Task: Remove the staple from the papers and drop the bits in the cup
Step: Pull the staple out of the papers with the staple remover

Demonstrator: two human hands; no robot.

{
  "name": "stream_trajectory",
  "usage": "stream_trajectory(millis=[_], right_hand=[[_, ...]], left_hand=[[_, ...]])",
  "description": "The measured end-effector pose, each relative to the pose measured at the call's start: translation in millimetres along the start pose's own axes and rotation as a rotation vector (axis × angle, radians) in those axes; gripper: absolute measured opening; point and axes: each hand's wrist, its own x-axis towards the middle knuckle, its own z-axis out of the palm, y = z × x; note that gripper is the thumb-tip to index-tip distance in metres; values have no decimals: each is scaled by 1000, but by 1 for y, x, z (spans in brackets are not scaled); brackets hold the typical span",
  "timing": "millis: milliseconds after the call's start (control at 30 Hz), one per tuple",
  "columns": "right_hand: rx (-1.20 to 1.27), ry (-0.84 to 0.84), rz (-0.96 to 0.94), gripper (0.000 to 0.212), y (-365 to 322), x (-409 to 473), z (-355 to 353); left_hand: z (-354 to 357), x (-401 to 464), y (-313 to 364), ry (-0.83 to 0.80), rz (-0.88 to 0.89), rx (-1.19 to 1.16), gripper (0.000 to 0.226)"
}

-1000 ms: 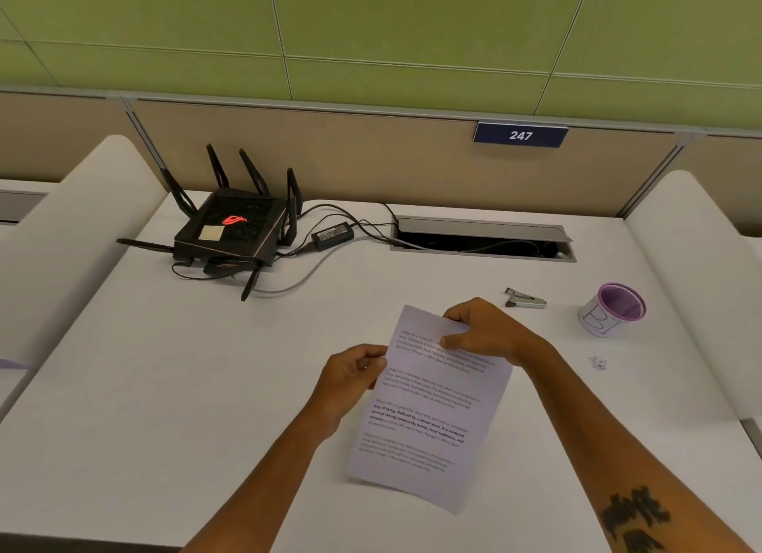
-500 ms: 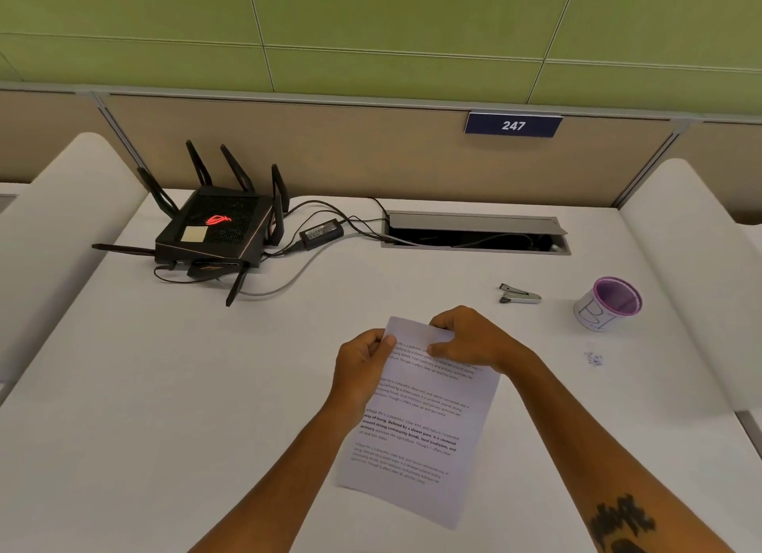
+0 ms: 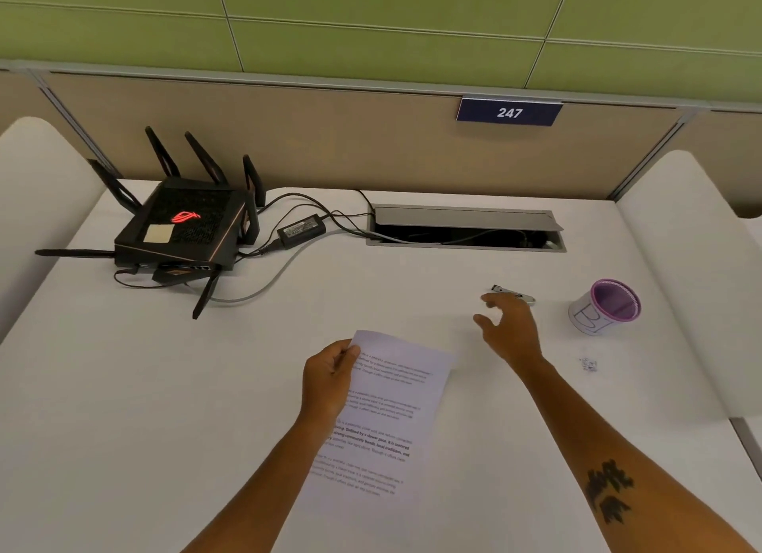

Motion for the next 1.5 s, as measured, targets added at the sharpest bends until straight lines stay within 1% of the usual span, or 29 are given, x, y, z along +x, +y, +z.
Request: stream_trajectory(millis=[67, 133, 267, 400, 500, 600, 700, 800, 933, 1067, 1167, 1333, 1500], right_hand=[[-127, 25, 25, 51, 16, 14, -4], [-201, 29, 24, 62, 29, 29, -7], [-268, -44, 19, 69, 47, 54, -8], [-328, -143, 19, 67, 56, 71, -5], [-327, -189, 41, 59, 60, 75, 2], [-285, -133, 45, 47, 62, 72, 7], [-256, -102, 49, 44, 61, 67, 10], [-157, -81, 50, 40, 56, 58, 12], [71, -79, 67, 37, 33, 38, 15], [319, -163, 42, 33, 4, 15, 22], [411, -269, -7, 32, -33, -4, 22], [379, -482, -166, 29, -86, -26, 19], [187, -568, -329, 31, -118, -40, 26]], left_hand=[[-1, 7, -5, -9, 13, 48, 24], [-2, 15, -11, -22, 9, 69, 24], [-4, 30, -18, -31, 22, 125, 23], [-4, 40, -21, -53, 22, 158, 20], [-5, 46, -23, -63, 13, 168, 23], [-5, 47, -24, -68, 11, 169, 23], [-6, 46, -24, -75, 10, 174, 22], [-7, 46, -24, -81, 15, 177, 22], [-8, 44, -24, -93, 31, 185, 22], [-11, 40, -22, -107, 48, 204, 23], [-13, 37, -21, -119, 69, 212, 23], [-17, 29, -16, -128, 103, 225, 22], [-21, 21, -14, -137, 128, 232, 23]])
